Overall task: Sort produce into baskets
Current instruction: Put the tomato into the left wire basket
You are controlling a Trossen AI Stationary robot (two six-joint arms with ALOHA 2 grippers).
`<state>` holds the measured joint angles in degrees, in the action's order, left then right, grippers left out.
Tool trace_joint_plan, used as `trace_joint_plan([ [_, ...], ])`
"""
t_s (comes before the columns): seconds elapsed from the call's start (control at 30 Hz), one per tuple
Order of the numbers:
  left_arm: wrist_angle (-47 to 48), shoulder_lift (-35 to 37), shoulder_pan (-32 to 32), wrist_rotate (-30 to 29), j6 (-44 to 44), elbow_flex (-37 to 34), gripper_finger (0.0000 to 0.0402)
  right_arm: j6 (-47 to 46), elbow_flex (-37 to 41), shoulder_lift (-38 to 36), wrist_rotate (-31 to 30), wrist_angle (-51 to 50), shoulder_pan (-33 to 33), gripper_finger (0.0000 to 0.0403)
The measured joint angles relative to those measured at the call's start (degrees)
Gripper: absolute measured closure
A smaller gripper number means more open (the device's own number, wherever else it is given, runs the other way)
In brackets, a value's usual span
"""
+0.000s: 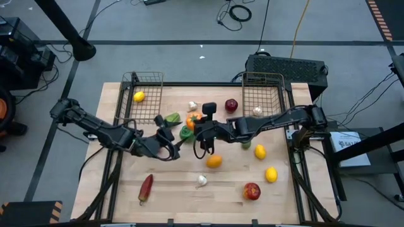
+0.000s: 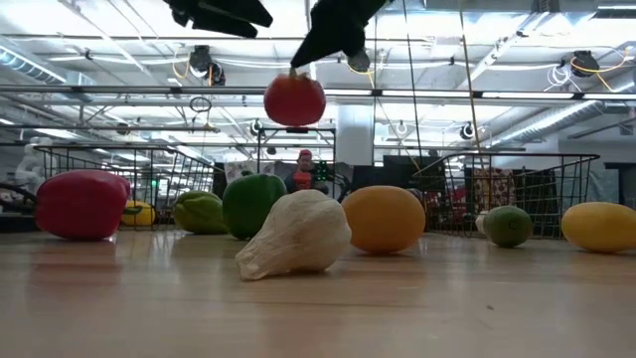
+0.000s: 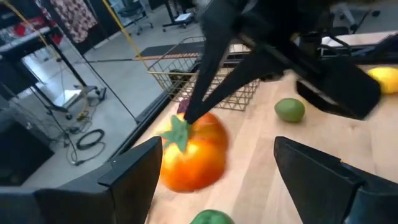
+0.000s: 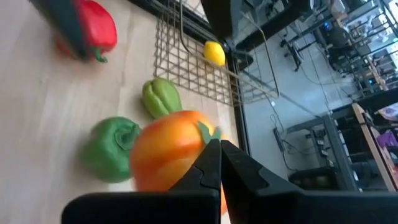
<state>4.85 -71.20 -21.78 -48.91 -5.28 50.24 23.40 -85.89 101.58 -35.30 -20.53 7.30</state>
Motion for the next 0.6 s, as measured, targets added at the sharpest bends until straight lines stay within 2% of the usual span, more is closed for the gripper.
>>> trace_joint_plan([
  [0.4, 0.2, 0.0, 2.5, 6.6, -4.8, 0.0, 0.0089, 0.0, 0.0, 0.0, 0.1, 2.7, 2.2, 0.0402],
  [0.6, 0.2, 0.0, 2.6, 6.8, -3.5, 0.0, 0.0089, -0.1, 0.0, 0.0, 0.8, 2.6, 2.2, 0.0403],
])
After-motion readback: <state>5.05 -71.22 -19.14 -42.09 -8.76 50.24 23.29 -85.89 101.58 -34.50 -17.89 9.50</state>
